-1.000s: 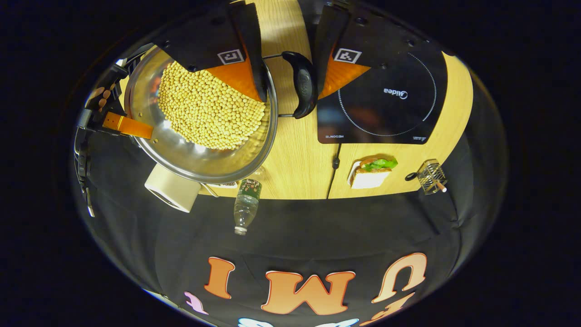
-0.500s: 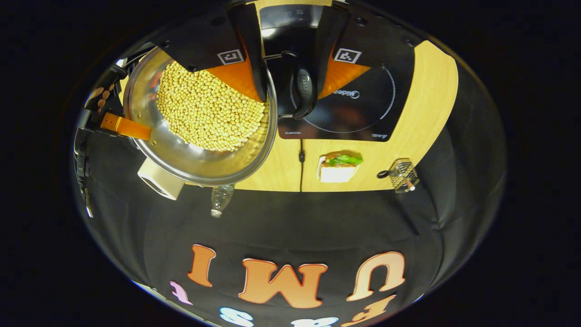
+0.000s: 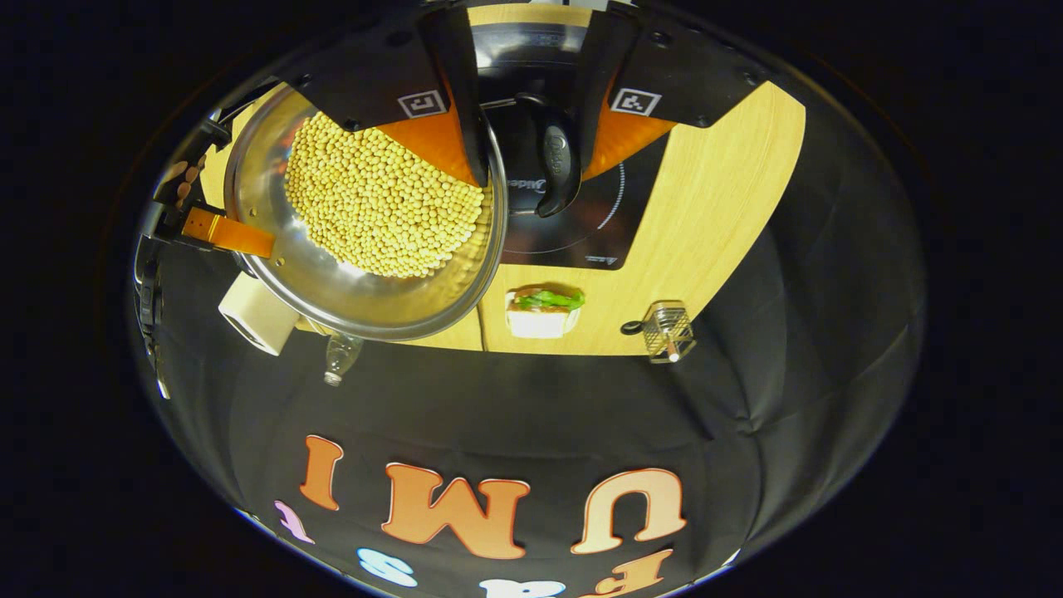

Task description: First push the handle of the pot to place it horizontally, then grasp the pot with both hands and set it on the induction cooktop.

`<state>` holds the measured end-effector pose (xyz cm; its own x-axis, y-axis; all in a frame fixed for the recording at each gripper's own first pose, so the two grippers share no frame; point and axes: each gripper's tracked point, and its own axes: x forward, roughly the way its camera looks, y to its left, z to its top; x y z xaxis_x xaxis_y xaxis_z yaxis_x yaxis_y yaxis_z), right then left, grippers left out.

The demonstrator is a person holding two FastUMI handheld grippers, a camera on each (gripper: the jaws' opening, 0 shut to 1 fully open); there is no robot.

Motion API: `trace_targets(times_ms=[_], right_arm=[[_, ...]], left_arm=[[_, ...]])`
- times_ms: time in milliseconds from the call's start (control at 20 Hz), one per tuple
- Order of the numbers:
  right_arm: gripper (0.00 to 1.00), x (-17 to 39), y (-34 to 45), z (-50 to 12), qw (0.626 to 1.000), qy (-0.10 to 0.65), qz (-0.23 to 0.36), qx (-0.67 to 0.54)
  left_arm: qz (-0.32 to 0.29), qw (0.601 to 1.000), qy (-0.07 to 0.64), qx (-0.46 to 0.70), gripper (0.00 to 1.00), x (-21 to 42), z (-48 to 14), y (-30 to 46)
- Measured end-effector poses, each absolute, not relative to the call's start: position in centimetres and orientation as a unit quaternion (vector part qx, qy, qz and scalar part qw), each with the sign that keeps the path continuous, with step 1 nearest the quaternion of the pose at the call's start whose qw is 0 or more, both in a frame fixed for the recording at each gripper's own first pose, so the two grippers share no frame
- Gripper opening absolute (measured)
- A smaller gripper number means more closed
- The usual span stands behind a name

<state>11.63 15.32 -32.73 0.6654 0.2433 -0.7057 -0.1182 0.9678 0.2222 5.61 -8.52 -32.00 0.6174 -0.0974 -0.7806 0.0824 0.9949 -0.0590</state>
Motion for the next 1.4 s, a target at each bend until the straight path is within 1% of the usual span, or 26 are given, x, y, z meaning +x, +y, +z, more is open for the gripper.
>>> trace_targets(times_ms=[100,150,200,350,450,550,600,650,700,750,850,1050,1150,1200,1250,1350,1400], right_arm=[[0.44,11.6,17.3,-33.0,0.907,0.399,0.109,0.08],[0.44,11.4,18.2,-33.1,0.906,0.4,0.113,0.08],[0.44,11.3,19.1,-33.3,0.905,0.401,0.117,0.08],[0.44,11.2,21.6,-34.1,0.901,0.406,0.129,0.081],[0.44,11.0,22.9,-34.6,0.898,0.411,0.135,0.082],[0.44,10.8,24.4,-35.4,0.894,0.418,0.141,0.081],[0.44,10.7,24.9,-35.8,0.892,0.421,0.143,0.081],[0.39,10.7,25.5,-36.1,0.891,0.423,0.145,0.08],[0.44,10.6,25.8,-36.4,0.89,0.424,0.146,0.078],[0.44,10.5,26.2,-36.7,0.889,0.426,0.146,0.076],[0.45,10.5,26.5,-37.2,0.888,0.43,0.146,0.072],[0.44,10.4,26.7,-37.6,0.888,0.43,0.146,0.07],[0.48,10.3,26.5,-38.0,0.887,0.434,0.147,0.064],[0.48,10.0,26.6,-38.3,0.884,0.44,0.149,0.061],[0.54,10.1,26.4,-37.6,0.888,0.431,0.148,0.061],[0.62,11.0,24.9,-35.7,0.905,0.4,0.136,0.051],[0.76,11.1,24.2,-34.5,0.911,0.387,0.133,0.045]], left_arm=[[-0.04,0.898,0.439,-0.008,0.55,5.4,-32.3,-6.7],[-0.035,0.897,0.441,-0.008,0.57,5.5,-32.4,-5.7],[-0.03,0.897,0.442,-0.009,0.55,5.5,-32.5,-4.9],[-0.019,0.894,0.447,-0.007,0.55,5.4,-33.1,-2.6],[-0.011,0.893,0.45,-0.006,0.6,5.4,-33.6,-1.0],[-0.003,0.891,0.454,-0.004,0.6,5.5,-33.6,-0.9],[0.0,0.89,0.455,-0.005,0.58,5.4,-33.4,-1.2],[0.002,0.889,0.457,-0.006,0.55,5.3,-33.2,-1.3],[0.004,0.889,0.459,-0.008,0.6,5.2,-33.4,-1.2],[0.005,0.887,0.461,-0.009,0.6,5.2,-33.5,-1.2],[0.005,0.885,0.465,-0.014,0.55,5.4,-33.8,-1.2],[0.0,0.888,0.459,-0.019,0.58,5.6,-33.8,-1.1],[0.0,0.886,0.464,-0.02,0.59,5.4,-33.8,-1.1],[0.007,0.883,0.468,-0.018,0.63,5.8,-34.0,-1.0],[0.011,0.892,0.453,-0.013,0.64,7.0,-33.4,-0.7],[0.02,0.908,0.418,0.0,0.92,7.0,-30.9,-0.3],[0.022,0.916,0.4,0.009,0.97,7.4,-29.4,-0.3]])
